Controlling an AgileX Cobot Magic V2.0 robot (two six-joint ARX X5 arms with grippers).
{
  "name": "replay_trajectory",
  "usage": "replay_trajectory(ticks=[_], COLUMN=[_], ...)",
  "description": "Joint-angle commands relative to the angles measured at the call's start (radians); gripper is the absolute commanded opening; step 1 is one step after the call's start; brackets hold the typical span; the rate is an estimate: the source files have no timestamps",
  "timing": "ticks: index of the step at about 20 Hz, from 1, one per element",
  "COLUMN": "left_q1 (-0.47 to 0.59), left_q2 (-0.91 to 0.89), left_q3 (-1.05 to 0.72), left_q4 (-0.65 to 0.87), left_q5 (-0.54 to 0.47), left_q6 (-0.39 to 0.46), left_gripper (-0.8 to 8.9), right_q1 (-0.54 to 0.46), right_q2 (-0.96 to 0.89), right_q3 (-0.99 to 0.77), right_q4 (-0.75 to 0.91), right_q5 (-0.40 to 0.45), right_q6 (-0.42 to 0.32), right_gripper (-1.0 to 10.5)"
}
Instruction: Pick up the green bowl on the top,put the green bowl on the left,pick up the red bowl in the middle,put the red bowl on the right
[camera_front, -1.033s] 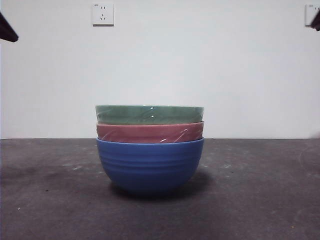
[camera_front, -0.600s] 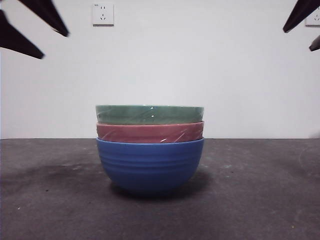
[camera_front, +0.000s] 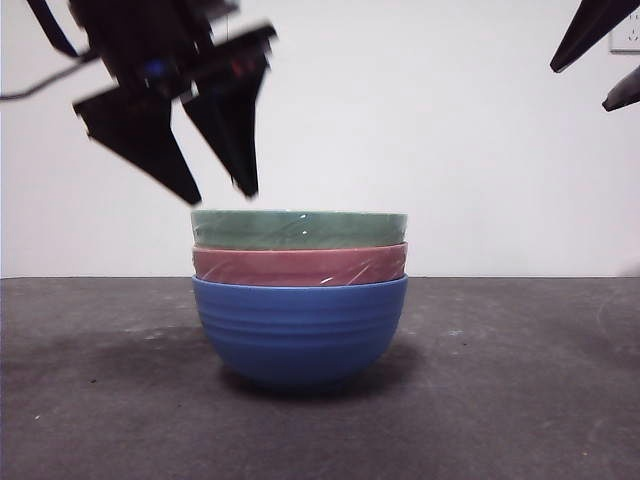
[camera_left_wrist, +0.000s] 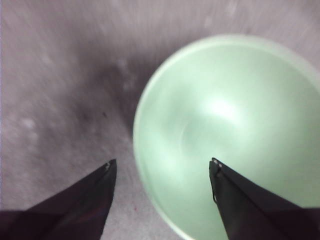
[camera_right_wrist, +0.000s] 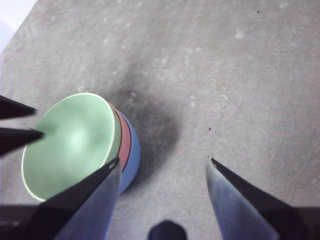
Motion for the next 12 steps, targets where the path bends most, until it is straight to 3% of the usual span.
replay_trajectory(ticks=[1, 4, 10, 12], left_q1=[-0.006, -0.018, -0.021, -0.020], left_q2=[0.041, 0.050, 0.050, 0.050], left_q3=[-0.005, -0.005, -0.005, -0.005], left_q4=[0.005, 0.006, 0.010, 0.011], left_q5=[-0.006, -0.023, -0.068, -0.084], left_q6=[0.016, 0.035, 0.038, 0.035], left_gripper=[3.12, 3.04, -0.08, -0.12], right_q1=[0.002, 0.002, 0.002, 0.002], right_q2=[0.002, 0.002, 0.002, 0.002], right_q3=[0.003, 0.003, 0.003, 0.003], right_q4=[0.004, 0.004, 0.005, 0.005], right_q5=[0.003, 0.003, 0.006, 0.006], right_q6=[0.000, 0.000, 0.000, 0.000], right_gripper=[2.8, 2.8, 2.8, 2.8])
